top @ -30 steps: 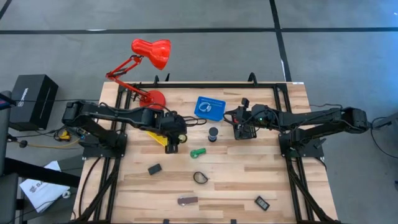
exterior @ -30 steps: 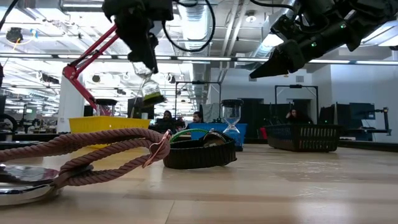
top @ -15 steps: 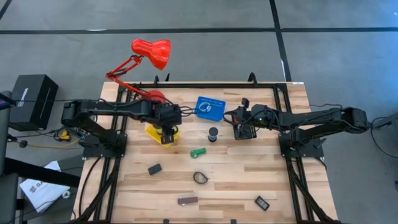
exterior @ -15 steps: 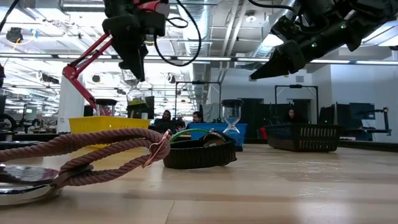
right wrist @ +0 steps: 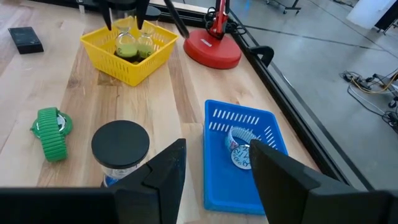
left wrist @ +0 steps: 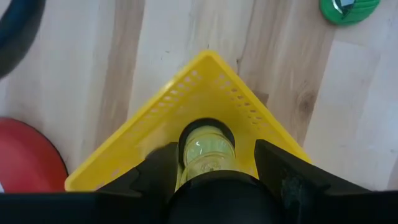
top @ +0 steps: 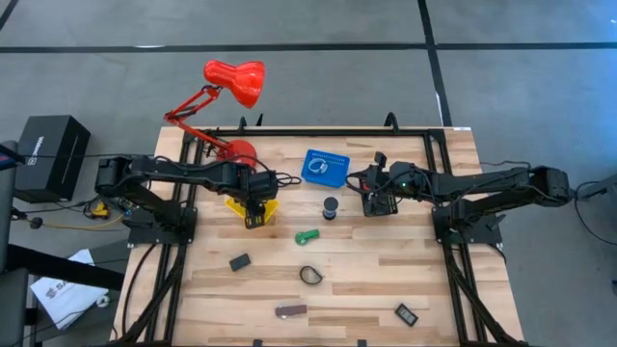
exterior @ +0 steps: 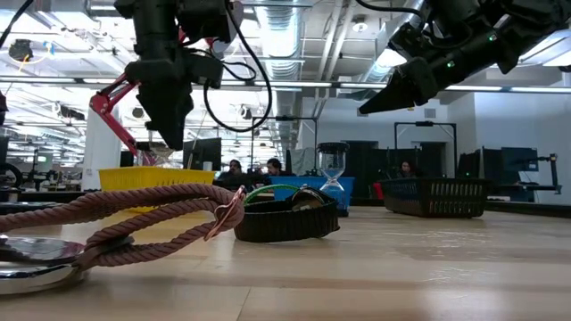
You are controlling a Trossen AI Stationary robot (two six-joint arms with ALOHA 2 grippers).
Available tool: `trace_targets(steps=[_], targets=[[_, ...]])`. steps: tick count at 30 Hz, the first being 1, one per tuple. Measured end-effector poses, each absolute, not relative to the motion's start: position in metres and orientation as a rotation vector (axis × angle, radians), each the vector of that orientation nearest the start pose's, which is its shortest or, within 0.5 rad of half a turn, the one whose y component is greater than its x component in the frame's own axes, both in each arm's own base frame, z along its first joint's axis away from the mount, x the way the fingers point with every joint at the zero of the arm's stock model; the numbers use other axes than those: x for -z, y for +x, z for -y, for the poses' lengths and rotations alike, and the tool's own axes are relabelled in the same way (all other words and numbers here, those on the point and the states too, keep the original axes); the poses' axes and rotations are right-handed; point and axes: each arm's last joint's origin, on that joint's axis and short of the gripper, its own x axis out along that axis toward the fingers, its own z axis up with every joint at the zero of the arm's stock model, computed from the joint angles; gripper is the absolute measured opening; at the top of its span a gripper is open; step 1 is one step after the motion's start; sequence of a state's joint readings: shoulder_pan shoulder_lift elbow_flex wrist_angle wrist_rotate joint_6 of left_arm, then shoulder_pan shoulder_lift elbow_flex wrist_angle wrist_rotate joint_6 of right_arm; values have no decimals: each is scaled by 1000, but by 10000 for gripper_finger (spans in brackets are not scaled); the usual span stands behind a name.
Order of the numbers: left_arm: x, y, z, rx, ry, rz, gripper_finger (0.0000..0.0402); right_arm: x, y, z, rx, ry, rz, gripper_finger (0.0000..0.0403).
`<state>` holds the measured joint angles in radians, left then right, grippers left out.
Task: Pick & Place Office items
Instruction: Put the green hourglass into the yellow bin, then put the green wrist watch into the blue bin
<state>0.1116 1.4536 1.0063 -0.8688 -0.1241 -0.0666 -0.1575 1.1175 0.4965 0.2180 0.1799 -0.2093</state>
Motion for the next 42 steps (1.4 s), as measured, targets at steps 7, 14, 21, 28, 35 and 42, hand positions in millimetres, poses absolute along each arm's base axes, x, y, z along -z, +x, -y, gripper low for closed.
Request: trace_targets(steps=[7,14,21,28,35,42], targets=[[-216,259,-35,-254,-55,-1291,225,-209,223,41,289,-209,-438,168],[-216,260,-35,-265,-70,-1278,214,-209,223,41,289,-209,-438,168],[-217,261,-35,-266,-71,-1259,193,-209,223,41,289,-209,-438,168],[-217,262,-35,-261,-64,-1255,192,-210,224,41,290,-209,-436,168],[-218,265,-36,-272,-29,-1224,205,-211,224,41,291,-209,-423,168],[-244,273,-37,-278,-28,-1119,226,-212,224,41,295,-209,-413,168]])
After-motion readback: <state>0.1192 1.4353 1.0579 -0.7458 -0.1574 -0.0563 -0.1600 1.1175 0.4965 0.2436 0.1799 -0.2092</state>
